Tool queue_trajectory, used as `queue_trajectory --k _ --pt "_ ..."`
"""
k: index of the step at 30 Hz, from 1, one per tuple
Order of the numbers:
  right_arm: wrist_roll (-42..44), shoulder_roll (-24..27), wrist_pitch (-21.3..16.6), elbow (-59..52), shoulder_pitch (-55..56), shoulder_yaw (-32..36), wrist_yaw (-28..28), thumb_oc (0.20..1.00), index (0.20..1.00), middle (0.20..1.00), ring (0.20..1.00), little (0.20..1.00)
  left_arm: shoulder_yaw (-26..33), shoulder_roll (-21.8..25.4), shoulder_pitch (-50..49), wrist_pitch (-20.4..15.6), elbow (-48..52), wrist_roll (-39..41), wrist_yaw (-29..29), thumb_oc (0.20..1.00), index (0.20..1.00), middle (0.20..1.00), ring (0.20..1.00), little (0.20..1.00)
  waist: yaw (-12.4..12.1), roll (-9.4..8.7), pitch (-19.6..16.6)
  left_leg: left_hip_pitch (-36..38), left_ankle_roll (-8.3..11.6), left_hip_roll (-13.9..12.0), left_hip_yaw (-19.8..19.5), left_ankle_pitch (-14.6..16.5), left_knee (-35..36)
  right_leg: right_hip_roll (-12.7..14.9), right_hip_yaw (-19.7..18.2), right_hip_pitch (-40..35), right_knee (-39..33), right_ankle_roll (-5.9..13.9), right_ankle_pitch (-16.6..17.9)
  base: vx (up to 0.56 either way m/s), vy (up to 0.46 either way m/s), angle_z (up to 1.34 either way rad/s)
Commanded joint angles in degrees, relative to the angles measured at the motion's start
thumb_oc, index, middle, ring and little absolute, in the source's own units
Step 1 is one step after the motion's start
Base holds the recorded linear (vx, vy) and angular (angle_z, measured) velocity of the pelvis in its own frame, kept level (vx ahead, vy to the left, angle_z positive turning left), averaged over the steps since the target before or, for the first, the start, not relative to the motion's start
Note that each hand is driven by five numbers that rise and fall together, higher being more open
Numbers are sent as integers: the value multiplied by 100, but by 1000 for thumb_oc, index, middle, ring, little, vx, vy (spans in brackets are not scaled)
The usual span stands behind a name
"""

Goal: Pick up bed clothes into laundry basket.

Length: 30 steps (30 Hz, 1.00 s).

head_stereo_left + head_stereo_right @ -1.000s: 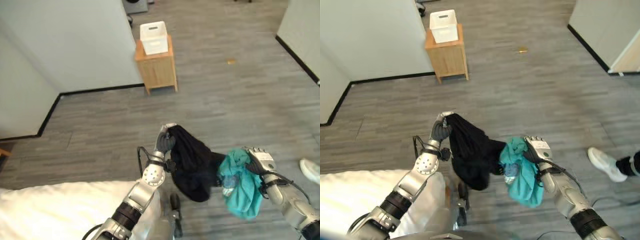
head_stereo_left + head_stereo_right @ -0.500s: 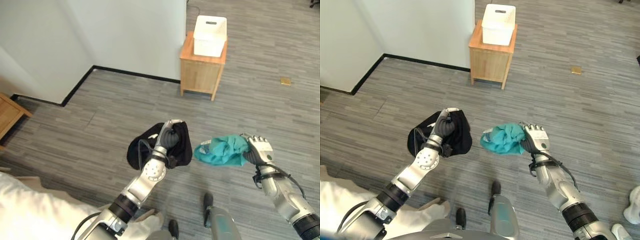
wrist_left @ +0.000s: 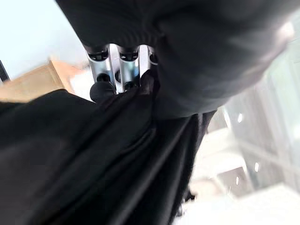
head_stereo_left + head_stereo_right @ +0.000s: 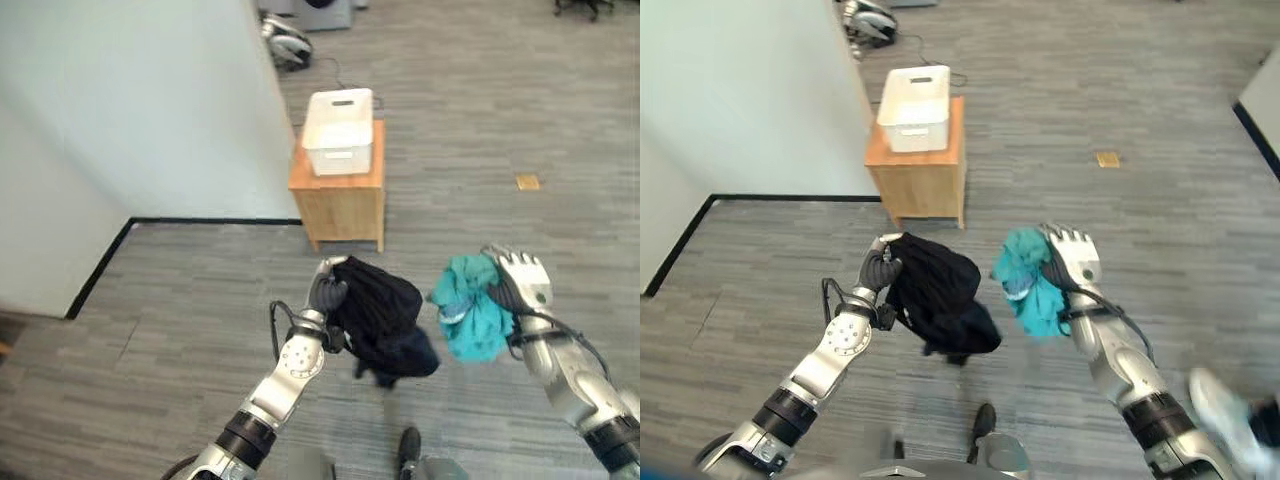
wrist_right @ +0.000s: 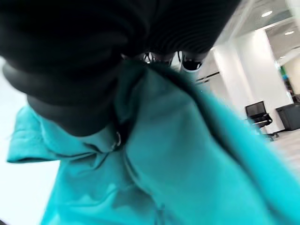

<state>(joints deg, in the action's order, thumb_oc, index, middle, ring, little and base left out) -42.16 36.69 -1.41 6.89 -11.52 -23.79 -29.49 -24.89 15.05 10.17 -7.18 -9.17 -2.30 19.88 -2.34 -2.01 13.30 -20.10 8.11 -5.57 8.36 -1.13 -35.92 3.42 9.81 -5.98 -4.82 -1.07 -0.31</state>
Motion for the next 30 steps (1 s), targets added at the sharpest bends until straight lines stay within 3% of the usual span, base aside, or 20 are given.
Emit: queue_trajectory --k 1,2,3,4,5,6,8,11,13,14,16,17,20,21,22,24,25,26,27,30 --pt "-124 423 -178 -278 -103 121 -61 200 200 200 200 200 -36 -89 191 -469 454 251 158 200 200 200 200 200 -306 208 -31 1186 -308 26 124 92 1987 365 168 -95 -18 748 -147 573 -52 -97" --pt "1147 1689 -348 -273 -1353 702 458 200 200 200 200 200 46 68 130 -498 436 325 -166 200 200 200 200 200 -541 221 -219 1059 -235 -25 365 -516 3339 160 193 -492 -18 808 -395 588 -58 -79" --pt "1150 1694 -327 -373 -1220 814 478 200 200 200 200 200 11 86 135 -497 430 333 -169 200 200 200 200 200 -571 192 -222 1114 -232 -2 370 -558 3429 172 198 -508 -18 807 -409 621 -92 -57" --pt "1508 1756 -447 -864 -1007 1169 466 200 200 200 200 200 119 72 99 -497 475 367 -32 200 200 200 200 200 -533 181 -201 980 -248 -33 801 -662 3798 126 189 -637 -18 796 -524 470 -19 -26" --pt "1873 2047 -645 -1018 -1138 1496 506 200 200 200 200 200 194 107 149 -414 385 287 -57 200 200 200 200 200 -437 195 -280 739 -315 -265 1831 -667 4052 -25 338 -939 -18 797 -712 657 -40 -9" --pt "2069 2174 -643 -875 -1298 1493 522 200 200 200 200 200 199 152 100 -389 410 292 -105 200 200 200 200 200 -511 181 -330 694 -370 -310 2190 -667 4023 -63 385 -1108 -18 792 -820 496 -31 10" --pt "2095 2359 -549 -787 -1474 1385 741 200 200 200 200 200 322 259 -214 -337 488 391 -253 200 200 200 200 200 -607 195 -521 868 -565 -202 2245 -676 4091 -150 402 -1307 31 836 -845 590 -52 35" --pt "2151 2360 -589 -689 -1675 1288 805 200 200 200 200 200 308 319 -367 -297 450 484 -305 200 200 200 200 200 -875 -20 -652 946 -685 37 1896 -812 4091 -51 314 -1374 626 974 -665 462 -41 17" --pt "2174 2494 -502 -535 -2272 1035 865 200 200 200 200 200 300 487 -487 -264 435 537 -355 200 200 200 200 200 -911 -231 -692 1377 -923 244 1929 -660 4092 229 374 -1036 2184 1607 358 533 -26 -13" --pt "2184 2592 -466 -510 -2498 982 888 200 200 200 200 200 316 541 -501 -269 482 542 -386 200 200 200 200 200 -843 -201 -654 1503 -941 211 1817 -607 4092 234 340 -725 2865 1607 715 258 -12 47" --pt "2153 2740 -451 -496 -2727 951 884 200 200 200 200 200 296 592 -468 -277 465 529 -396 200 200 200 200 200 -749 -119 -615 1633 -945 129 1697 -535 4092 214 323 -375 3481 1607 775 352 -16 92" --pt "2153 2970 -385 -369 -3334 737 882 200 200 200 200 200 253 657 -302 -270 314 552 -385 200 200 200 200 200 -551 -10 -536 1901 -900 26 1422 -390 4092 440 374 296 3937 1596 543 549 -73 113" --pt "2262 3236 -352 -177 -3992 359 861 200 200 200 200 200 243 665 -150 -292 265 561 -418 200 200 200 200 200 -344 7 -437 2007 -784 34 1079 -318 4092 694 467 731 3446 1420 309 305 -164 117" --pt "2345 3413 -353 -88 -4268 151 838 200 200 200 200 200 196 679 -118 -329 257 571 -449 200 200 200 200 200 -271 -29 -416 2057 -688 48 886 -279 4092 762 432 822 2918 1317 237 305 -374 198" --pt "2375 3702 -302 28 -4701 -128 846 200 200 200 200 200 179 750 -201 -409 293 681 -546 200 200 200 200 200 -237 -150 -414 2130 -496 33 593 -189 4092 908 236 929 1489 1220 113 477 -481 186" --pt "2388 3800 -236 184 -5139 -499 818 200 200 200 200 200 206 753 -280 -411 317 745 -602 200 200 200 200 200 -148 -139 -424 2185 -398 3 373 -59 4092 861 153 872 719 1245 243 350 -366 113" --pt "2122 4187 -56 360 -5664 -923 811 200 200 200 200 200 191 931 -341 -444 289 791 -638 200 200 200 200 200 -180 -291 -400 2306 -254 -25 18 70 4092 875 -198 1118 83 1385 597 195 -242 83" --pt "2122 4187 -56 360 -5664 -923 811 200 200 200 200 200 191 931 -341 -444 289 791 -638 200 200 200 200 200 -180 -291 -400 2306 -254 -25 18 70 4092 875 -198 1118 83 1385 597 327 -387 153" --pt "1625 4365 207 991 -6777 -2027 929 200 200 200 200 200 312 1056 -508 -464 338 875 -698 200 200 200 200 200 -234 -390 -439 2385 -195 -31 -141 85 4092 913 -175 955 -1 1393 669 125 -148 178" --pt "1703 4311 213 1252 -7362 -2478 934 200 200 200 200 200 480 955 -790 -457 444 904 -792 200 200 200 200 200 -245 -356 -513 2440 -122 -120 -262 89 4092 868 -114 797 -18 1327 646 173 -249 104"
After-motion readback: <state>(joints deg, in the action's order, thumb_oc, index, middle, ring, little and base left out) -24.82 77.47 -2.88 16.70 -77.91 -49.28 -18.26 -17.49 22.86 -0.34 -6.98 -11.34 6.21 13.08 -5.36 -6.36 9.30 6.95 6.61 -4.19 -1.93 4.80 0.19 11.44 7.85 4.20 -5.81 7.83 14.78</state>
